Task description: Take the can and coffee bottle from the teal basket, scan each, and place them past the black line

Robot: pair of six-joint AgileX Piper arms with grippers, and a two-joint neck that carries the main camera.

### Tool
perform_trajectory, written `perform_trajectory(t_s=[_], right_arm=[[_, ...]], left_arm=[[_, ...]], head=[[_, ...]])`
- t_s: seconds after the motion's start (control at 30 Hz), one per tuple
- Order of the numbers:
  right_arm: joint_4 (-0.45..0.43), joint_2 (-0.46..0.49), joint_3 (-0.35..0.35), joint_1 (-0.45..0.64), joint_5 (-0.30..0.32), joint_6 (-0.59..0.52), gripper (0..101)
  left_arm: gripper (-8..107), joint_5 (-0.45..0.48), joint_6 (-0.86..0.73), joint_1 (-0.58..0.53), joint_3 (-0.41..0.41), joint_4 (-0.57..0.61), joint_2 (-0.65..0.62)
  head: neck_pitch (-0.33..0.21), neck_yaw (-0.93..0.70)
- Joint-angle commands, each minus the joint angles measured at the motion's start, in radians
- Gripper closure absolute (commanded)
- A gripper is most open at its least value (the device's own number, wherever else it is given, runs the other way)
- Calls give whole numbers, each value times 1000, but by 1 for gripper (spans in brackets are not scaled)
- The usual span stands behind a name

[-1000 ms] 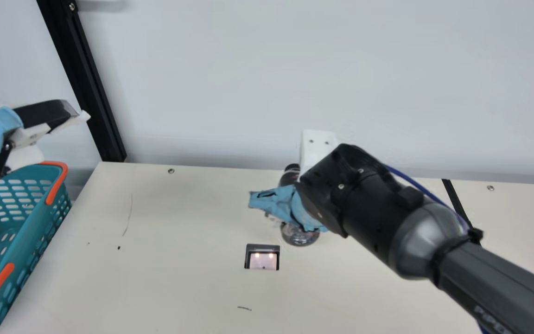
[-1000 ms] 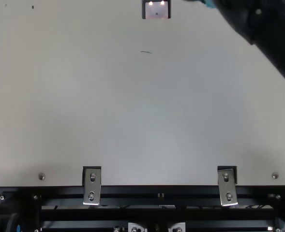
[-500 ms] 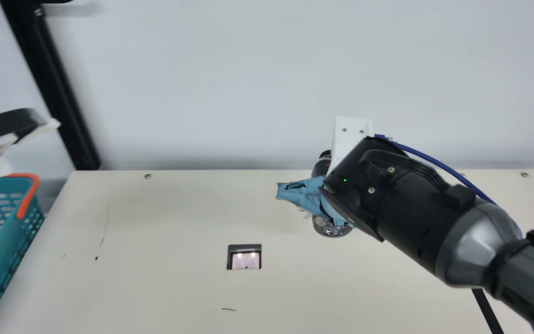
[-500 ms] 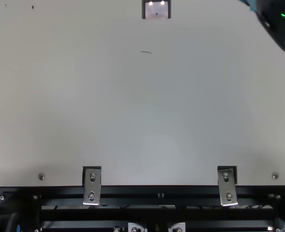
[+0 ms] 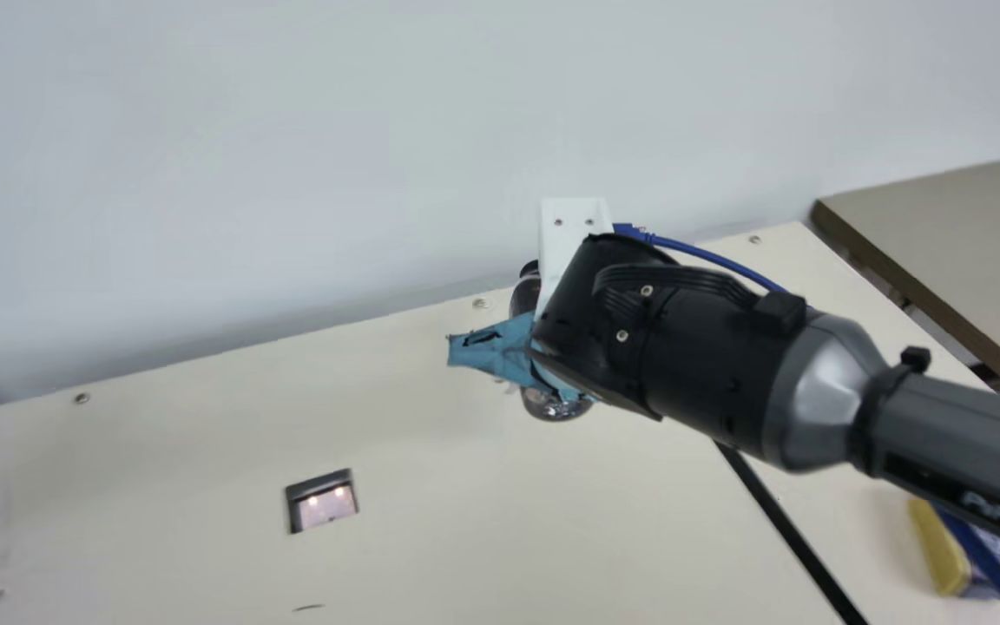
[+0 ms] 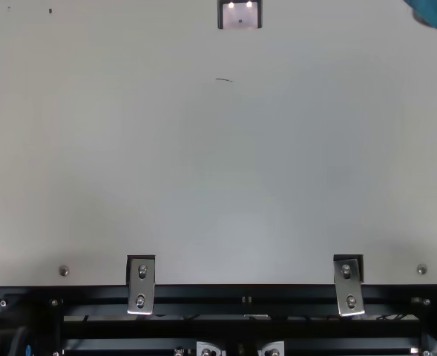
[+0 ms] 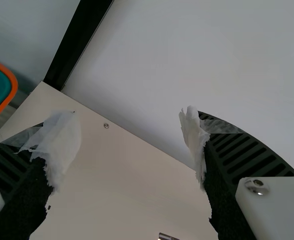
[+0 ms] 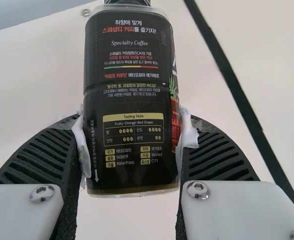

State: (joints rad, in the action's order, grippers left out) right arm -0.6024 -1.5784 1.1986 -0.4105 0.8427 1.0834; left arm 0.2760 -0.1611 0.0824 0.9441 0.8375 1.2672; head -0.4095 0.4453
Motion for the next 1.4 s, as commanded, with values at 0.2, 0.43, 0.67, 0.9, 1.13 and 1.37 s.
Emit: perform_trajectory(t_s=[0.2,0.43,0.67,0.9,1.13,1.37], right_arm=[[-17,98,-108,52,5,40,101],[-34,165,-176,102,26,79,101],[-94,219,-251,186,90,138,101],[-101,256,-325,348,50,115,101],[-53,244,-371,560,-139,20,101],[47,154,-359,744,-336,-139,101]], left_arm=[[9,0,0,0,0,0,0],[9,0,0,0,0,0,0],[9,0,0,0,0,0,0],[9,0,0,0,0,0,0],[9,0,0,0,0,0,0],[9,0,0,0,0,0,0]], head=[[-27,205],[-27,326],[-27,326],[-27,326],[-27,326],[-27,326]])
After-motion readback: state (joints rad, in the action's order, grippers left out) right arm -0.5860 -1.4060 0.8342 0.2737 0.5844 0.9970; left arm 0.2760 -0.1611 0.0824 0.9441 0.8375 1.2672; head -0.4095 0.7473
